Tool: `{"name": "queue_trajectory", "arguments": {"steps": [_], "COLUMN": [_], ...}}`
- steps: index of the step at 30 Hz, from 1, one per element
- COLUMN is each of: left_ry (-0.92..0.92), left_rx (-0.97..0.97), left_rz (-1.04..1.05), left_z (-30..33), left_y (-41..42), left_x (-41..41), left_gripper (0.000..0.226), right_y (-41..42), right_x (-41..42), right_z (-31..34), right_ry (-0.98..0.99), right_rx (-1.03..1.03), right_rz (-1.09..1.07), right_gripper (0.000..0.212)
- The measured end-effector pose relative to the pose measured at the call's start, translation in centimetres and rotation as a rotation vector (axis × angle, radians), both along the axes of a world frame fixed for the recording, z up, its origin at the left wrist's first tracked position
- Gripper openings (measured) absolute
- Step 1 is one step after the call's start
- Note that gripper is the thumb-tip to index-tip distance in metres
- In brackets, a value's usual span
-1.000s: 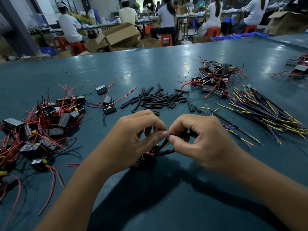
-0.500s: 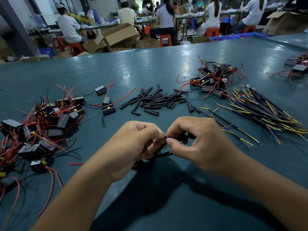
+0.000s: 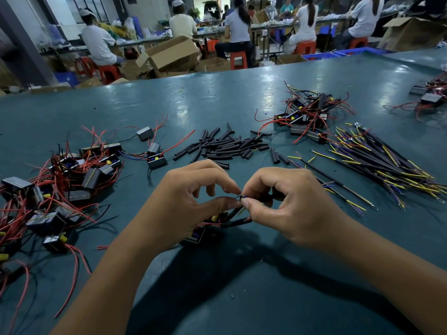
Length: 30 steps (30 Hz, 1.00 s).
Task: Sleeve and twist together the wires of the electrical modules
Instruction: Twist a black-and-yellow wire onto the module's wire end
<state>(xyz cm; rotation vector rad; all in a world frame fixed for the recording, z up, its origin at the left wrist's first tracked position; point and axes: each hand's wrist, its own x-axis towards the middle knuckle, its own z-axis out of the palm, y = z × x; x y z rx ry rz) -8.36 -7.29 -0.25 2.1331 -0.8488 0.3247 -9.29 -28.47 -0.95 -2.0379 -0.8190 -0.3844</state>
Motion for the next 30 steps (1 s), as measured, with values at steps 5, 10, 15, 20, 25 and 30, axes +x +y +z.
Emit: {"name": "queue_trajectory", "arguments": {"steps": [5, 10, 15, 20, 25, 30], "left_ry": [-0.088, -0.024, 0.332, 0.455, 0.701, 0.635], "left_rx": [0.027, 0.022, -0.163, -0.180, -0.317, -0.334], "left_rz": [-0.007, -0.036, -0.008, 0.040, 0.103, 0.102], "left_z": [0.2, 0.5, 0.3, 0.4, 0.1, 0.1], "left_y": [-0.4, -0.4, -0.7, -1.0, -1.1, -1.2], "left_x": [-0.1, -0.6, -0.8, -0.9, -0.9, -1.0], "left_gripper": [0.011, 0.010, 0.017, 0.021, 0.023, 0.020], "right_y": [0.0, 0.0, 0.1, 0.1, 0.2, 0.0], "right_x": [0.0, -0.1, -0.2, -0.1, -0.2, 0.1], "right_z": [0.0, 0.1, 0.1, 0.0, 0.0, -0.3], "right_ry": [-0.004, 0.001, 0.024, 0.031, -0.001, 0.055], "right_rx": [0.004, 0.016, 0.020, 0.004, -0.011, 0.049], "right_rz": [0.009, 0.014, 0.032, 0.024, 0.008, -0.022], "right_gripper": [0.005, 0.007, 0.005, 0.005, 0.006, 0.007]}}
